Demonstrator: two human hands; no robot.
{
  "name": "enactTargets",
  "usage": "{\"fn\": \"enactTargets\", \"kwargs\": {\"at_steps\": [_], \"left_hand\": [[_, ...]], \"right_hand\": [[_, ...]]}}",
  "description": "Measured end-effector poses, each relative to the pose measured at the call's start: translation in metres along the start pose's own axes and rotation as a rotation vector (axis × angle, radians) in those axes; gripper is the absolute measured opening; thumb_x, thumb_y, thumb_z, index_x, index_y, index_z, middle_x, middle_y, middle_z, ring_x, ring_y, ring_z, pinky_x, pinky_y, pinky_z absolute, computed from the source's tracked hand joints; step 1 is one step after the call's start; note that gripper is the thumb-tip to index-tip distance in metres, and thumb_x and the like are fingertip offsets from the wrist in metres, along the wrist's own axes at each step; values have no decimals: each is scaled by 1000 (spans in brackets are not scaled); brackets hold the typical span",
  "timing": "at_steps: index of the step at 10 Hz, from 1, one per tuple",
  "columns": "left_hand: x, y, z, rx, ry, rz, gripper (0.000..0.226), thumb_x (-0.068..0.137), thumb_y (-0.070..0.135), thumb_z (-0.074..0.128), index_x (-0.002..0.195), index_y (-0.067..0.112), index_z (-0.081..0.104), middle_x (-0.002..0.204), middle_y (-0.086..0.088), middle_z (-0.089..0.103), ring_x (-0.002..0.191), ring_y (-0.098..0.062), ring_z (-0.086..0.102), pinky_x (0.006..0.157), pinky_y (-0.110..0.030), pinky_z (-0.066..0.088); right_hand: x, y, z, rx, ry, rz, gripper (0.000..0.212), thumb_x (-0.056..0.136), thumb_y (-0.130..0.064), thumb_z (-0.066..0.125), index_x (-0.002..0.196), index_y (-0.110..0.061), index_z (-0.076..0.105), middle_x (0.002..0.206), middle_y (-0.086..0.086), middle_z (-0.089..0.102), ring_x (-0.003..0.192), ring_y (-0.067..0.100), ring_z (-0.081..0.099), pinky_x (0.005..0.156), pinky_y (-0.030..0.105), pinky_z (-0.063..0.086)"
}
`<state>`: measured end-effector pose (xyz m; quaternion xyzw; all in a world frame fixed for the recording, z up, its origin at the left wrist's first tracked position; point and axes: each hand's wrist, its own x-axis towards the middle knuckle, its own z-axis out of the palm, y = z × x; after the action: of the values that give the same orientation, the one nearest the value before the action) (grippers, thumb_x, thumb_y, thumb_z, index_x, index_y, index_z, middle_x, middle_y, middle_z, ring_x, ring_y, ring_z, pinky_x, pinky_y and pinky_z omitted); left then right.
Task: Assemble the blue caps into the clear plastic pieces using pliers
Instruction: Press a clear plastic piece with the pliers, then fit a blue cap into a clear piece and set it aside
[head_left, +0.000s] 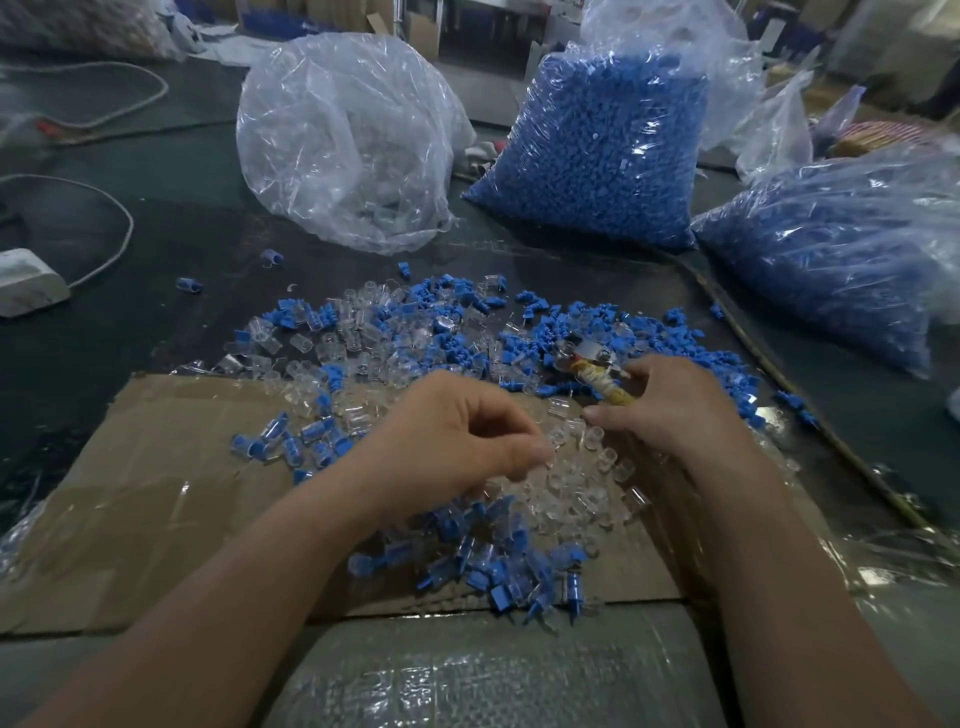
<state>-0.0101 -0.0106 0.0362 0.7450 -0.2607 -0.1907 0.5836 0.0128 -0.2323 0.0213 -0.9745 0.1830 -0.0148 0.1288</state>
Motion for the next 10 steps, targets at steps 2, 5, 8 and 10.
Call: {"fn": "enactTargets", "kwargs": {"at_steps": [2, 5, 8, 10], "left_hand": [[6, -6, -8, -48, 402, -7, 12, 78, 16, 66, 66, 17, 65, 55, 5, 65, 37, -1, 49, 41, -11, 41], [9, -9, -13, -99, 582, -4, 14, 81, 12, 65, 67, 14, 65, 52, 6, 64, 36, -2, 47, 38, -9, 36], [9, -7, -12, -94, 609, 12, 17, 82, 12, 65, 66, 16, 64, 51, 7, 64, 35, -1, 47, 37, -9, 35], [9, -6, -12, -93, 599, 2, 17, 82, 12, 65, 66, 16, 64, 51, 6, 64, 36, -2, 48, 37, -9, 36]], "right_hand": [[-1, 0, -1, -26, -71, -12, 71, 64, -57, 72, 121, -18, 51, 120, 4, 54, 101, 19, 48, 80, 34, 39], [-11, -2, -8, 88, -124, -29, 61, 70, -59, 66, 113, -18, 56, 93, -2, 51, 71, 7, 40, 63, 27, 33], [-18, -42, 2, 122, 221, -468, 22, 88, -30, 57, 104, -18, 67, 94, -3, 60, 88, 6, 40, 75, 19, 23], [-14, -57, 20, -35, 89, -583, 35, 93, -21, 49, 128, -22, 53, 119, 2, 57, 109, 18, 45, 92, 30, 33]]}}
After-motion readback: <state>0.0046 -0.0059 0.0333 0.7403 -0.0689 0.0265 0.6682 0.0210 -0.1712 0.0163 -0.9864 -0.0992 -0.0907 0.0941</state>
